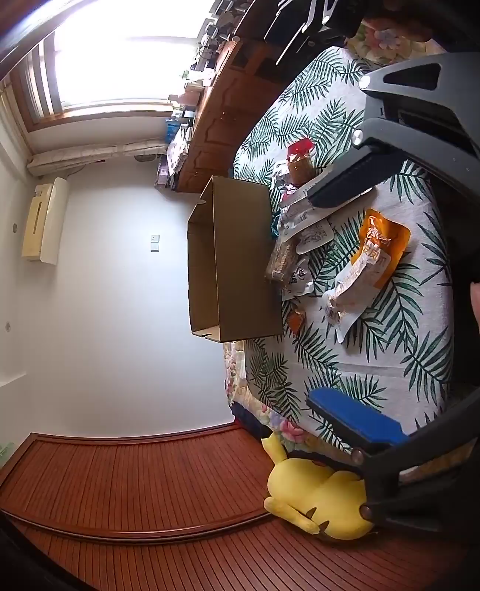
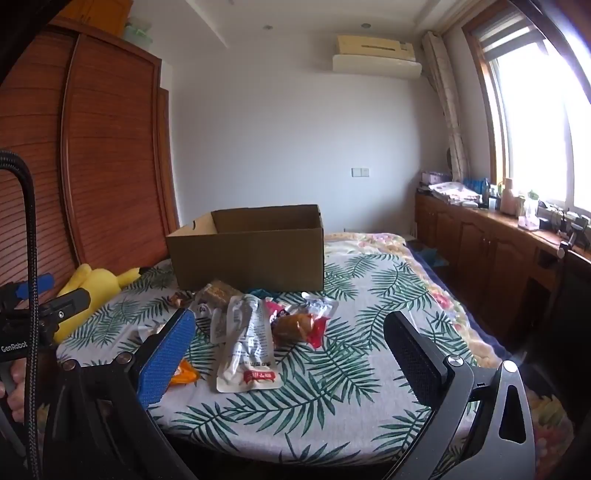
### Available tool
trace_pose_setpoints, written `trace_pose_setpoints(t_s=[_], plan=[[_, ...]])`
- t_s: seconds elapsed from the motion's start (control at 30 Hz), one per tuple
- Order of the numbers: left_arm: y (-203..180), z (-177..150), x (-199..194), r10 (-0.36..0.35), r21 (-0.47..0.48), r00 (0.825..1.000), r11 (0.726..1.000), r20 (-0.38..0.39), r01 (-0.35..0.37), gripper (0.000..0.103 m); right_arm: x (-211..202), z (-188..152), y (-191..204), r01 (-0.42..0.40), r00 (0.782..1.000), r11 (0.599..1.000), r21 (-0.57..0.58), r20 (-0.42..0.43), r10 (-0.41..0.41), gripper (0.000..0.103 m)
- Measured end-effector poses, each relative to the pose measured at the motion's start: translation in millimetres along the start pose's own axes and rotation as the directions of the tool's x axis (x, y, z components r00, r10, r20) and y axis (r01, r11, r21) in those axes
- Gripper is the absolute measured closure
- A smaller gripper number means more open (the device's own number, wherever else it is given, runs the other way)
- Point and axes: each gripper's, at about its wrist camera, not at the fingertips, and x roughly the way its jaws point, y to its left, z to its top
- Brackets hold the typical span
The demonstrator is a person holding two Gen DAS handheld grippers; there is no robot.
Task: Organize snacks
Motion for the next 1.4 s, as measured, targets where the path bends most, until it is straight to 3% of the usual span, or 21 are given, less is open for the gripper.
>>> trace_pose_setpoints(t_s=[1.4], plan=[[-3.7,-4.9,-2.3,-0.003,0.001,1.000,1.000,0.001,0.003,0.004,-1.5,0.7,-2.7,0.005,1.000,1.000,0.003,0.005,-0.005,0.000]])
